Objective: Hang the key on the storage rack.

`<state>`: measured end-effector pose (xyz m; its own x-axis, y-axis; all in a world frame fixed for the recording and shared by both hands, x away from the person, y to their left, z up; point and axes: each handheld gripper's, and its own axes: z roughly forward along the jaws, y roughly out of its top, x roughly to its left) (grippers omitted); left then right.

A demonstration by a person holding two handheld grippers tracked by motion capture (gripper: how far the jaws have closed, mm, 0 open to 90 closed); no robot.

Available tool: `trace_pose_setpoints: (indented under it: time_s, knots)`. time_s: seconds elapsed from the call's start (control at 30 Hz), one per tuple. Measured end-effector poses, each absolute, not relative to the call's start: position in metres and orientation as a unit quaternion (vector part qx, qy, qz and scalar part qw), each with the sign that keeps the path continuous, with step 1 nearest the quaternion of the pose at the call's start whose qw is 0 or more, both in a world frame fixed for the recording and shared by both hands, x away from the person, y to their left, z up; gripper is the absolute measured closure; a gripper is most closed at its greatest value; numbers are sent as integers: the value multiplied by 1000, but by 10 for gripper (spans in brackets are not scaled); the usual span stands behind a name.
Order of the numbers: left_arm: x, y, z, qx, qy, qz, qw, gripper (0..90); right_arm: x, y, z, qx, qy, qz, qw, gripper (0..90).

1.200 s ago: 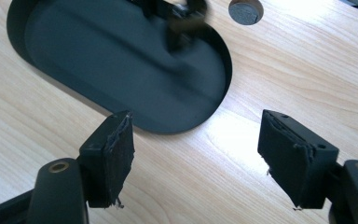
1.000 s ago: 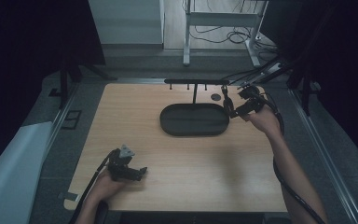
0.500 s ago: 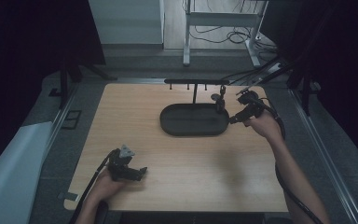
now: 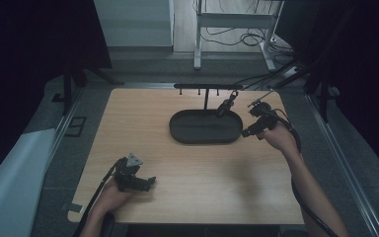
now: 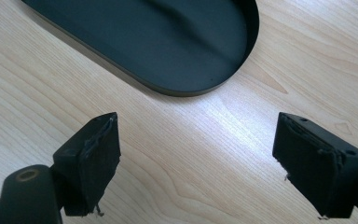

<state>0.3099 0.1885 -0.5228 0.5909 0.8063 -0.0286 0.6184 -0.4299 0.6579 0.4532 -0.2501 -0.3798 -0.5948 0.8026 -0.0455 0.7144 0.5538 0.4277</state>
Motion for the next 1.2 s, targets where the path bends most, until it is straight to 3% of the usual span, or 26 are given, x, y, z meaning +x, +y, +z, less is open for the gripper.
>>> trace_pose_setpoints:
  time_s: [1.2]
  knots:
    - [309,188,-523,832,429,148,319,0,382,-282,-400,428,869,216,121,134]
